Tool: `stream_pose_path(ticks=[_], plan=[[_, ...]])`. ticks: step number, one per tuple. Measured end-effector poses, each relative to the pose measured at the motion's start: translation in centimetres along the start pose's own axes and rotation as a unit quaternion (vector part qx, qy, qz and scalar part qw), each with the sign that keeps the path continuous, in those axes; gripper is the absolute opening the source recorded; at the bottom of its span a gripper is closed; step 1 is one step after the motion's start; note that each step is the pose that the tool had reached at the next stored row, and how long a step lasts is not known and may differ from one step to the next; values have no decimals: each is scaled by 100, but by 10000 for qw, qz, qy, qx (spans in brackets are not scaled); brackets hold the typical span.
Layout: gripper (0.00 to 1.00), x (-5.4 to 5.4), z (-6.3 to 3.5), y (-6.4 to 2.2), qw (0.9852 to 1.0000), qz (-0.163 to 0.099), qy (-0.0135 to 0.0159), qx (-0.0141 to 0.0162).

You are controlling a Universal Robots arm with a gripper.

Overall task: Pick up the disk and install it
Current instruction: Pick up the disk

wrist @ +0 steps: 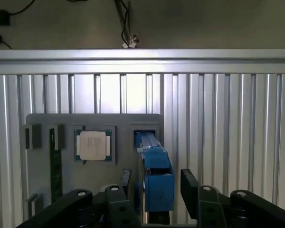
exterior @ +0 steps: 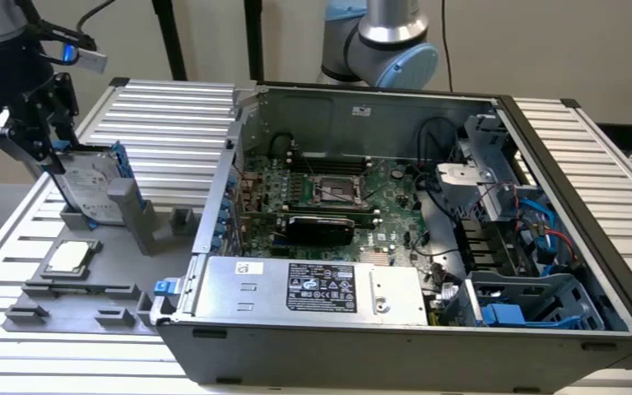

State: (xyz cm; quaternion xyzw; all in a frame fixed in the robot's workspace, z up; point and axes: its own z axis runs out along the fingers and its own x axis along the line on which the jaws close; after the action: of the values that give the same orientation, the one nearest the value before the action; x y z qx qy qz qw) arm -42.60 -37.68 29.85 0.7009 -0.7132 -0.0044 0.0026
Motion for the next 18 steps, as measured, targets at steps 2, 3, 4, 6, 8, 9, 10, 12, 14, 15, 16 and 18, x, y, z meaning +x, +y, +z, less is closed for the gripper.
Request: stream_pose_path(ticks=[2,3,4,6,8,9,10,12,14,15,16,18], plan=[[100,5,36,-1,10000,0,0,4],[100,6,53,0,10000,0,0,7],[100,8,72,-1,10000,0,0,9],[100,9,95,-1,10000,0,0,11],[100,9,97,-1,10000,0,1,9],[100,9,97,-1,10000,0,1,8],[100,9,99,-1,10000,0,0,10],[100,9,100,-1,10000,0,0,11],[100,10,101,0,10000,-1,-1,11],[100,10,102,1,10000,-1,-1,11],[100,9,102,4,10000,0,0,11],[100,10,106,7,10000,0,0,11]])
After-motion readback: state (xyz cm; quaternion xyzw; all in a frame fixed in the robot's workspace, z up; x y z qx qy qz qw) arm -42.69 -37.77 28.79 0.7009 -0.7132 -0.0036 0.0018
